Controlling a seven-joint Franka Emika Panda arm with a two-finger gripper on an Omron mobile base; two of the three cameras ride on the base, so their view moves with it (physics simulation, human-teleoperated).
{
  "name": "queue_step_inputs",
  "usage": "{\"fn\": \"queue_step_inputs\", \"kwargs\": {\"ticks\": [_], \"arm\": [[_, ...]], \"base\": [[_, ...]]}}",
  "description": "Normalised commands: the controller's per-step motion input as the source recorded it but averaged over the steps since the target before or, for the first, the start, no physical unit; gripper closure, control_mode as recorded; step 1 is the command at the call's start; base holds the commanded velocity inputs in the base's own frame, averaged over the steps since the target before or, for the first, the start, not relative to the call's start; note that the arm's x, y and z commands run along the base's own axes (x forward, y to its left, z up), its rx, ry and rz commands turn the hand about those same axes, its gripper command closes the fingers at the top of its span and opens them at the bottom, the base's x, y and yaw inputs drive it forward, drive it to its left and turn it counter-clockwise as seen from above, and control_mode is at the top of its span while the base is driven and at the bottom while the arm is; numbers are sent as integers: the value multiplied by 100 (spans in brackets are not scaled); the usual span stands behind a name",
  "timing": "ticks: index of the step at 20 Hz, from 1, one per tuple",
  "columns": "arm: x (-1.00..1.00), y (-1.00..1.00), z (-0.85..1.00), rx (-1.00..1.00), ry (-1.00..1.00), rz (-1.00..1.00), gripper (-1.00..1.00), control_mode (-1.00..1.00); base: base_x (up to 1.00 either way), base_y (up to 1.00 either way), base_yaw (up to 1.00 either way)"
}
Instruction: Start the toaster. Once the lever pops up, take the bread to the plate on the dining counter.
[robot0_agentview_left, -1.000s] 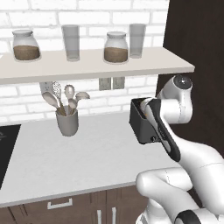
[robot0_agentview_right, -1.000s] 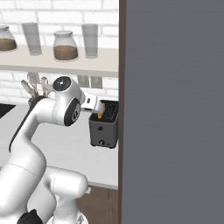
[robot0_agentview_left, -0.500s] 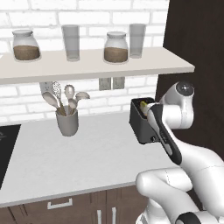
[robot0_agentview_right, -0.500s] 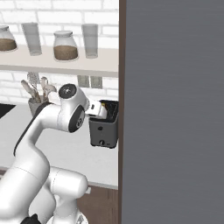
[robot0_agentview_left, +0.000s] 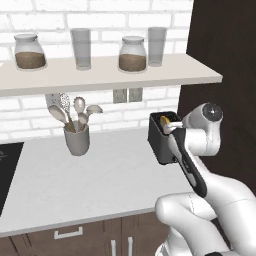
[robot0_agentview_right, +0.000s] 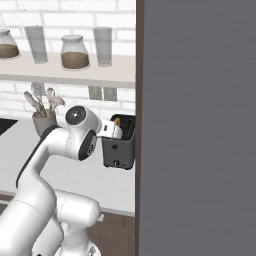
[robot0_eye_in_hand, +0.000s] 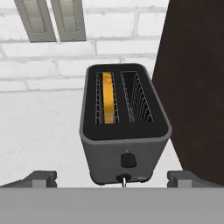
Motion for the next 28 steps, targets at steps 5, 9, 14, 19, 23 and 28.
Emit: {"fn": "queue_step_inputs", "kwargs": {"ticks": [5, 9, 14, 19, 23, 28], "arm": [[27, 0, 2, 0, -2, 0, -100, -100], [33, 0, 11, 0, 0, 0, -100, -100], [46, 0, 1, 0, 2, 0, -100, -100], [29, 0, -11, 0, 0, 0, -100, -100], [25, 0, -14, 0, 0, 0, -100, -100], [31, 0, -21, 0, 0, 1, -100, -100]], "base": [[0, 0, 0], [0, 0, 0], [0, 0, 0], [0, 0, 0], [0, 0, 0], [0, 0, 0]]}}
